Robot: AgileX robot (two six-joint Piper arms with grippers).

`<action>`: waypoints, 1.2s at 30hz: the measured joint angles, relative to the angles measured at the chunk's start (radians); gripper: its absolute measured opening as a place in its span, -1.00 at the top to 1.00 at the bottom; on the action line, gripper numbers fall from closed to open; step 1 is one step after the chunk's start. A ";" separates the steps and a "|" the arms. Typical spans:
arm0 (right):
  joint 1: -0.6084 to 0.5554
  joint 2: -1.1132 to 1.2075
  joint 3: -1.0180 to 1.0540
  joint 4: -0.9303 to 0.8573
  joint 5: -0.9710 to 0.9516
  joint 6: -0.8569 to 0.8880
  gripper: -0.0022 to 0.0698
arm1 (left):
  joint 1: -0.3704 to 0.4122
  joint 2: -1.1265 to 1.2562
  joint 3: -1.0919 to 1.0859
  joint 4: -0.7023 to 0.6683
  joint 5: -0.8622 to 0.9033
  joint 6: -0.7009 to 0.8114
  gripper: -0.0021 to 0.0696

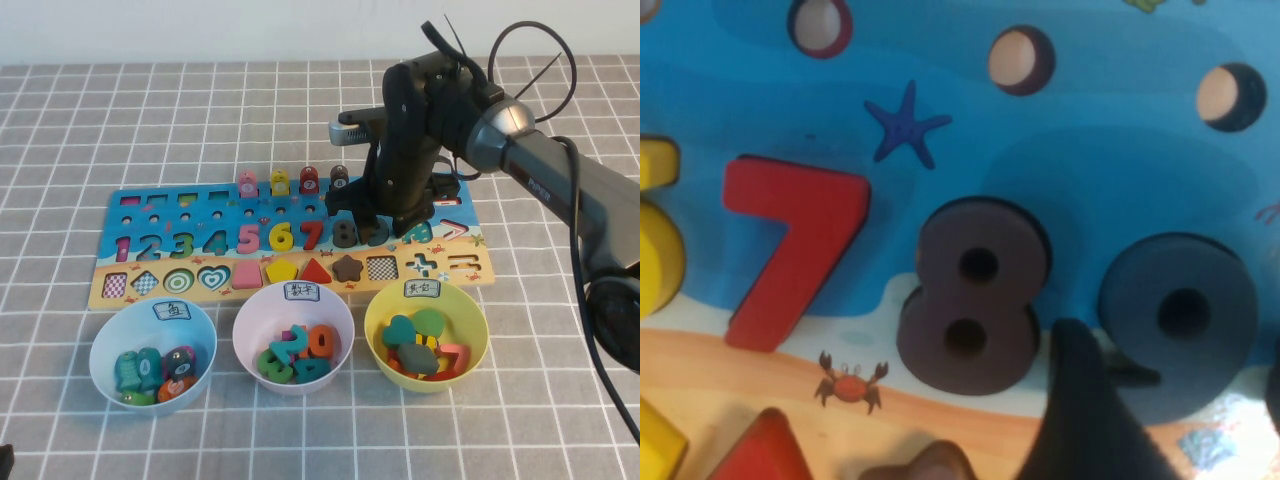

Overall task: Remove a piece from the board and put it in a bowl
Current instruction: Pick up the "number 9"

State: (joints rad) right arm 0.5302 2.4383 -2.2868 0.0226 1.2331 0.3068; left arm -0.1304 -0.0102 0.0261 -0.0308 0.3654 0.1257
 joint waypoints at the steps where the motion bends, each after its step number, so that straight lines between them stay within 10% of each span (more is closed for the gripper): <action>1: 0.000 0.000 0.000 0.000 0.000 0.000 -0.04 | 0.000 0.000 0.000 0.000 0.000 0.000 0.95; 10: 0.000 0.000 0.000 -0.002 0.000 0.000 0.29 | 0.000 0.000 0.000 0.000 0.000 0.000 0.96; 36: 0.000 0.000 -0.043 -0.002 0.007 0.000 0.32 | 0.000 0.000 0.000 0.000 0.000 0.000 0.96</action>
State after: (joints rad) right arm 0.5302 2.4383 -2.3298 0.0204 1.2400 0.3068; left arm -0.1304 -0.0102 0.0261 -0.0308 0.3654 0.1257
